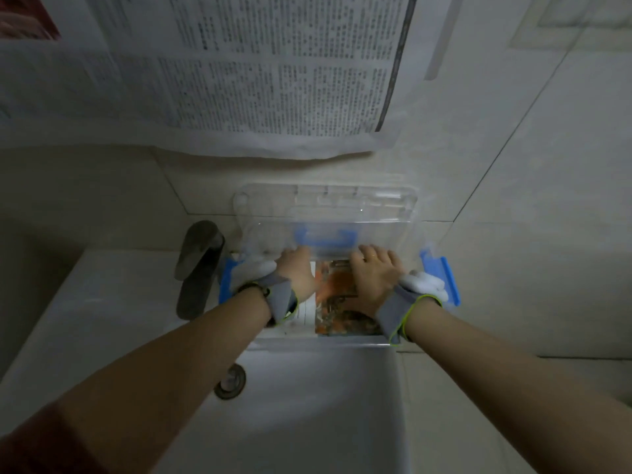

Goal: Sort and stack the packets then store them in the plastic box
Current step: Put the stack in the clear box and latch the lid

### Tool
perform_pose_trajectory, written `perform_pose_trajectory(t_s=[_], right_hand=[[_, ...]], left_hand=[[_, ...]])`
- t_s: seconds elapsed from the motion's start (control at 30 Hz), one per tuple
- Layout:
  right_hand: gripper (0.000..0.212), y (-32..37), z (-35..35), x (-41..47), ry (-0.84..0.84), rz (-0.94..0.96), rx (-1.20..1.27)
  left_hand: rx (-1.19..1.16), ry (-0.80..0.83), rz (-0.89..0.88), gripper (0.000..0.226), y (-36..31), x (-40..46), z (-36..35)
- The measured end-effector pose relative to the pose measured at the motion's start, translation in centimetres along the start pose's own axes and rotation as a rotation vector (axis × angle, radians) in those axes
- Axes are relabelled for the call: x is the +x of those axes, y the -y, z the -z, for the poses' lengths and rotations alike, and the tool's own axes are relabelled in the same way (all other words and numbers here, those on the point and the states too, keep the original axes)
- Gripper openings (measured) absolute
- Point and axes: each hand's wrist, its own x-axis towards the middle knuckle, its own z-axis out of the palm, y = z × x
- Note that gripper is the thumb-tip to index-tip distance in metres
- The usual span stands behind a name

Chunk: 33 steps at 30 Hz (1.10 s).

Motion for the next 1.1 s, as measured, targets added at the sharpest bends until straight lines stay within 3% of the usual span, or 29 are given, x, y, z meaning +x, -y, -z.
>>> perform_pose_trajectory(t_s=[0.03, 0.07, 0.13, 0.3, 0.43, 0.73, 0.9, 1.0, 1.03, 1.1], right_hand=[[0.085, 0.2, 0.6, -0.3, 0.166, 0.079, 0.006], [0.098, -0.2, 0.4, -0.4, 0.242, 0.162, 0.020], [0.112, 0.0, 0.4, -0.4, 0.322, 0.154, -0.091], [0.083, 0.2, -2.1, 0.5, 0.387, 0.120, -0.083], [0.112, 0.2, -3.1, 1.3, 0.455, 0.113, -0.154], [0.120, -0.1, -1.0, 2.4, 0.495, 0.094, -0.218], [0.093, -0.1, 1.6, 1.7, 0.386, 0.194, -0.110], [0.038, -0.2, 5.8, 1.5, 0.071, 0.283, 0.038], [0.027, -0.4, 7.0, 1.6, -0.088, 0.305, 0.084], [0.026, -1.0, 8.2, 1.9, -0.316, 0.321, 0.090]], left_hand=[[-0.071, 0.034, -0.106, 0.040, 0.3, -0.9, 0.4], [-0.148, 0.102, -0.189, 0.034, 0.4, -2.3, 0.7], [-0.209, 0.196, -0.304, 0.028, 1.0, -4.5, 1.1], [-0.009, 0.301, -0.367, 0.046, 2.7, -8.1, 1.1], [0.237, 0.176, -0.471, 0.044, 3.9, -8.9, 0.0], [0.232, 0.065, -0.517, 0.037, 4.3, -8.0, -0.4], [0.287, 0.042, -0.537, 0.035, 4.2, -7.5, -0.5], [0.313, 0.027, -0.545, 0.035, 4.2, -7.4, -0.7], [0.321, 0.023, -0.540, 0.036, 4.2, -7.4, -0.8], [0.346, 0.006, -0.522, 0.040, 4.4, -7.3, -0.9]])
